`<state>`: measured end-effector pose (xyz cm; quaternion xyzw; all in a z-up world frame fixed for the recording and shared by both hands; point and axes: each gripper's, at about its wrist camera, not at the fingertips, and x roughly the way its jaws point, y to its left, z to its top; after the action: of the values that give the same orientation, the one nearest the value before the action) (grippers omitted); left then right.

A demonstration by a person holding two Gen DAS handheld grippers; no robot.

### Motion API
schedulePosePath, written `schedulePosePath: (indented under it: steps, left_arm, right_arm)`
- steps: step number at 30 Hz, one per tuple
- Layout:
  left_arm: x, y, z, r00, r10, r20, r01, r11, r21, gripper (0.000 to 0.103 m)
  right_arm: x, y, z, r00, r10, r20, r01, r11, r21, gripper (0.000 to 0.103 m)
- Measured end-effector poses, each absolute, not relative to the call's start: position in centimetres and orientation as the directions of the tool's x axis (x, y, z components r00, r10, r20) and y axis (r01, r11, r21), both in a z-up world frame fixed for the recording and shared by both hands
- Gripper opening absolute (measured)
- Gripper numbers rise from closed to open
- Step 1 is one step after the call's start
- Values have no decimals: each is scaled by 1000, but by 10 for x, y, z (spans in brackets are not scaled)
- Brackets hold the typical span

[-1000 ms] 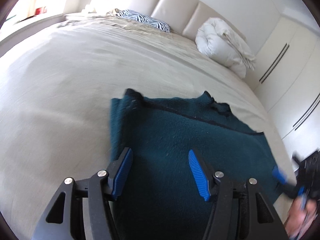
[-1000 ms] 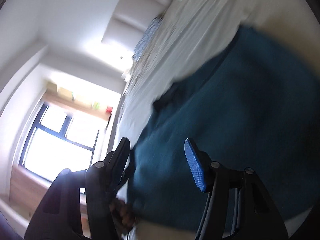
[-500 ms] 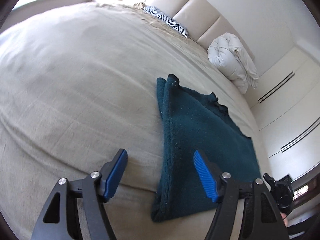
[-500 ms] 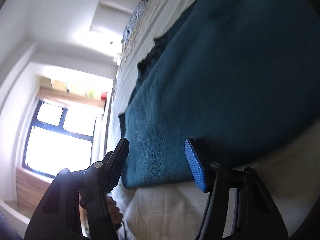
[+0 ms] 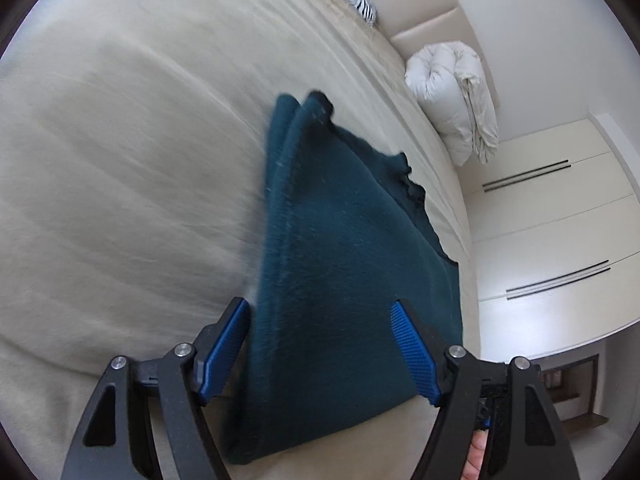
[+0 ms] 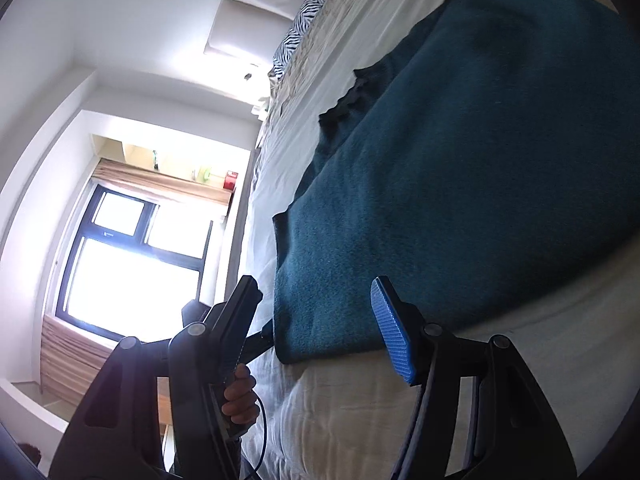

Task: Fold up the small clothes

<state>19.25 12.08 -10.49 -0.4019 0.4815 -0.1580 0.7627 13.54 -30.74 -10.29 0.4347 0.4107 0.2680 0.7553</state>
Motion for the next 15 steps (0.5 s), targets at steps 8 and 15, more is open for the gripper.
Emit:
schedulePosePath:
  steps: [8,15]
  left_arm:
    - [198,116,-118,441,-715,-542,-173,525,-833,60]
    - [195,130,-131,427,-725,-541,-201,507,-838,17]
  right_arm:
    - [178,-257,-92,426,801,-421,-99,504,858,59]
    - [214,-212,-94,361,830,-426,-115,493,862,59]
